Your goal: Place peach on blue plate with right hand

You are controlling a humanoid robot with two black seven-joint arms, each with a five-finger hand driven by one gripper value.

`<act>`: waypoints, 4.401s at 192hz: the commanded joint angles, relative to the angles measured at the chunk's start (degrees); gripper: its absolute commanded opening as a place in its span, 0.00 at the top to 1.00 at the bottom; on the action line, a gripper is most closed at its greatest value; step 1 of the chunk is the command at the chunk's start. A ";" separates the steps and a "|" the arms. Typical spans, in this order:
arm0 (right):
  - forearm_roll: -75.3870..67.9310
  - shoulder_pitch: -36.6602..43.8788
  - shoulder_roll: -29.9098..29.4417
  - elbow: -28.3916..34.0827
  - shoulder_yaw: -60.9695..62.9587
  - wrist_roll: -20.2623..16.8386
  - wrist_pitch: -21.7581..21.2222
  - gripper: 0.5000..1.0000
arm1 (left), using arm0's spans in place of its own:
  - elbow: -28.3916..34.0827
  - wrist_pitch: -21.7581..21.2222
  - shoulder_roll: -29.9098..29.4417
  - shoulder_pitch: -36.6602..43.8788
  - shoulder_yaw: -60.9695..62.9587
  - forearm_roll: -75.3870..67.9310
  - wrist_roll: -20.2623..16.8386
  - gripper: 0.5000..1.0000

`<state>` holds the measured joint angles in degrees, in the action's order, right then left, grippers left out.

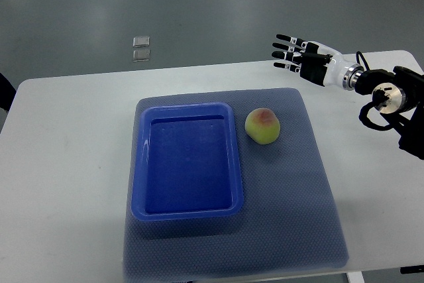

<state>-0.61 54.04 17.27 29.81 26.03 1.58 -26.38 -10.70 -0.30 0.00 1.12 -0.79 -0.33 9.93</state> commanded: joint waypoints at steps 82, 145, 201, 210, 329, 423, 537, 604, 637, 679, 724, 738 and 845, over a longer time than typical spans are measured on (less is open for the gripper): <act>1.93 0.46 0.93 0.07 -0.36 -0.09 -3.42 0.14 | -0.37 0.04 0.00 0.55 -0.01 0.16 0.26 0.00; 24.52 5.55 4.62 0.34 -0.36 0.09 -8.62 0.14 | -0.46 0.04 0.00 0.63 -0.01 0.16 0.26 0.00; 52.11 10.74 4.97 3.85 -0.71 3.43 -8.62 0.14 | -0.28 0.04 0.00 0.63 -0.01 0.07 0.26 0.00; 55.45 10.83 4.97 5.61 -0.71 3.78 -8.62 0.14 | -0.37 0.04 0.00 0.63 -0.01 0.16 0.26 0.00; 74.18 10.74 5.32 16.86 -4.49 4.48 -8.62 0.14 | -0.46 0.04 0.00 0.63 -0.01 0.07 0.26 0.00; 77.34 6.70 4.00 16.86 -8.10 4.57 -8.62 0.14 | -0.46 0.13 0.00 0.72 -0.01 0.07 0.26 0.00; 78.05 4.68 -0.39 15.37 -10.29 4.92 0.98 0.15 | -1.16 0.21 0.00 0.72 0.08 0.07 0.26 0.00; 78.05 5.55 -0.13 15.37 -11.79 7.56 1.68 0.43 | -1.16 0.21 0.00 0.72 0.08 0.07 0.26 0.00; 77.69 8.10 -0.30 16.07 -11.44 10.81 1.59 0.64 | -1.16 0.21 0.00 0.72 0.08 0.07 0.26 0.00; 76.99 11.44 -1.80 16.51 -11.00 12.92 1.59 0.65 | -1.16 0.30 0.00 0.72 0.08 0.07 0.26 0.00; 77.08 10.56 -11.91 16.51 -11.61 12.83 1.68 0.62 | -1.16 0.30 0.00 0.72 0.17 0.16 0.26 0.00; 77.61 9.69 -14.54 16.24 -11.79 12.74 1.68 0.59 | -1.16 0.30 0.00 0.72 0.08 0.16 0.26 0.00; 77.78 7.75 -16.92 16.07 -18.03 12.39 5.28 0.13 | -0.72 0.21 0.00 0.72 0.08 0.07 0.26 0.00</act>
<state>77.47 61.66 0.27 45.86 8.06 13.99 -21.07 -11.41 -0.09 0.00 1.84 -0.79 -0.19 10.20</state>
